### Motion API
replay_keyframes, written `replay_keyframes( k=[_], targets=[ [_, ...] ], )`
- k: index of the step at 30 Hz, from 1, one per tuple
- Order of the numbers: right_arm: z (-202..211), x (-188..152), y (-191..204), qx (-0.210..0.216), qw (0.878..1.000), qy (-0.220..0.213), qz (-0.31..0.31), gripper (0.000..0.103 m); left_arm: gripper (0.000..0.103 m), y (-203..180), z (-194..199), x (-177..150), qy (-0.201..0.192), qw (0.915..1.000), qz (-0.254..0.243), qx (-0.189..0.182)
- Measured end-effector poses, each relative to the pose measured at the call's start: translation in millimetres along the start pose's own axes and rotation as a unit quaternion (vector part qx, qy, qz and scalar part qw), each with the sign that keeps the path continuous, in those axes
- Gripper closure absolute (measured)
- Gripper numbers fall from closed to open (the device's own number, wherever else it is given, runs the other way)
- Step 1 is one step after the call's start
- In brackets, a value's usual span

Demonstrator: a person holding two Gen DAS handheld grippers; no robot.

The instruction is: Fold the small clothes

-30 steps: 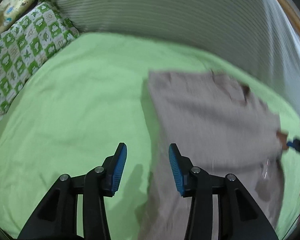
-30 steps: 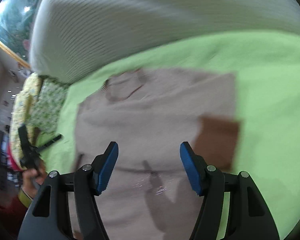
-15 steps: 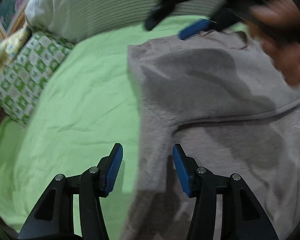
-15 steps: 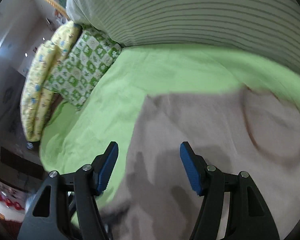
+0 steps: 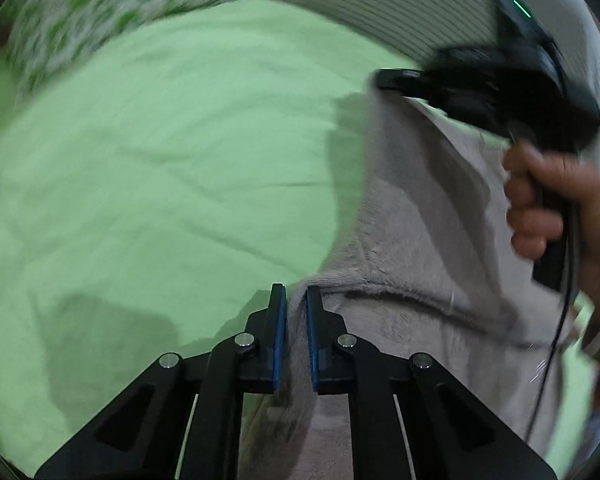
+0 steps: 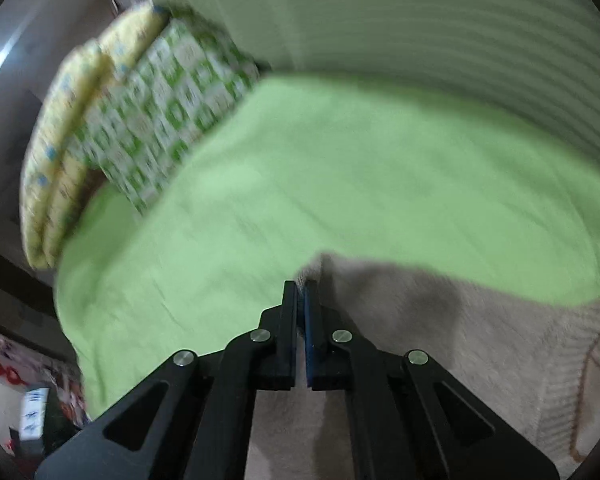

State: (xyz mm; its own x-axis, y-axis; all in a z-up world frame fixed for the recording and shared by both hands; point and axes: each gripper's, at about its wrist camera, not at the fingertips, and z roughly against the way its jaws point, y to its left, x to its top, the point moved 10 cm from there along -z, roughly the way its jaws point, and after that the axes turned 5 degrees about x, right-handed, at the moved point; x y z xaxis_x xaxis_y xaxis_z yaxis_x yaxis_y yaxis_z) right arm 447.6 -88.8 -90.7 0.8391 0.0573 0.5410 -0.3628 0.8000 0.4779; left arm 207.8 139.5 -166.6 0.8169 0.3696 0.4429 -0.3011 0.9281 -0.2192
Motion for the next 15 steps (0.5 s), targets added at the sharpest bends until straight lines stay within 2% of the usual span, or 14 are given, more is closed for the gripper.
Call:
replay_keyframes(
  k=[1,2,3,4,5,7,8,10,12,13,15],
  targets=[
    [-1,5,1,0.001,1.000,-0.012,-0.006,0.099,0.103,13,-1,1,0.003,0.9997,0.023,0.007],
    [-3,6,1,-0.001,1.000,-0.016,-0.008,0.099,0.103,27,-3,2,0.004,0.9989,0.040,0.024],
    [-8,5,0,-0.009,1.000,-0.013,-0.006,0.099,0.103,37,-5,2,0.009,0.9981,0.057,0.021],
    [-17,2,-5,-0.028,1.000,-0.005,-0.006,0.099,0.103,42,-5,2,0.013,0.9971,0.075,-0.003],
    [-23,-2,-9,-0.037,0.999,0.000,-0.009,0.099,0.103,43,-3,3,0.014,0.9967,0.079,-0.010],
    [-25,-6,-15,-0.032,0.999,-0.007,-0.026,0.097,0.103,42,7,7,0.006,0.9978,0.066,0.002],
    [-21,-6,-16,-0.027,0.999,-0.017,-0.039,0.095,0.103,39,13,9,0.001,0.9981,0.062,-0.004],
    [-6,-6,-19,-0.012,0.997,-0.033,-0.074,0.087,0.102,35,22,12,-0.004,0.9988,0.047,-0.007],
    [12,-6,-16,-0.014,0.996,-0.045,-0.080,0.077,0.099,29,29,12,-0.002,0.9995,0.029,-0.014],
    [27,-6,-11,-0.010,0.995,-0.060,-0.078,0.076,0.095,25,33,10,-0.002,0.9997,0.016,-0.016],
    [55,-12,-1,0.004,0.993,-0.081,-0.081,0.063,0.091,20,40,6,-0.001,0.9999,-0.010,-0.011]
  ],
)
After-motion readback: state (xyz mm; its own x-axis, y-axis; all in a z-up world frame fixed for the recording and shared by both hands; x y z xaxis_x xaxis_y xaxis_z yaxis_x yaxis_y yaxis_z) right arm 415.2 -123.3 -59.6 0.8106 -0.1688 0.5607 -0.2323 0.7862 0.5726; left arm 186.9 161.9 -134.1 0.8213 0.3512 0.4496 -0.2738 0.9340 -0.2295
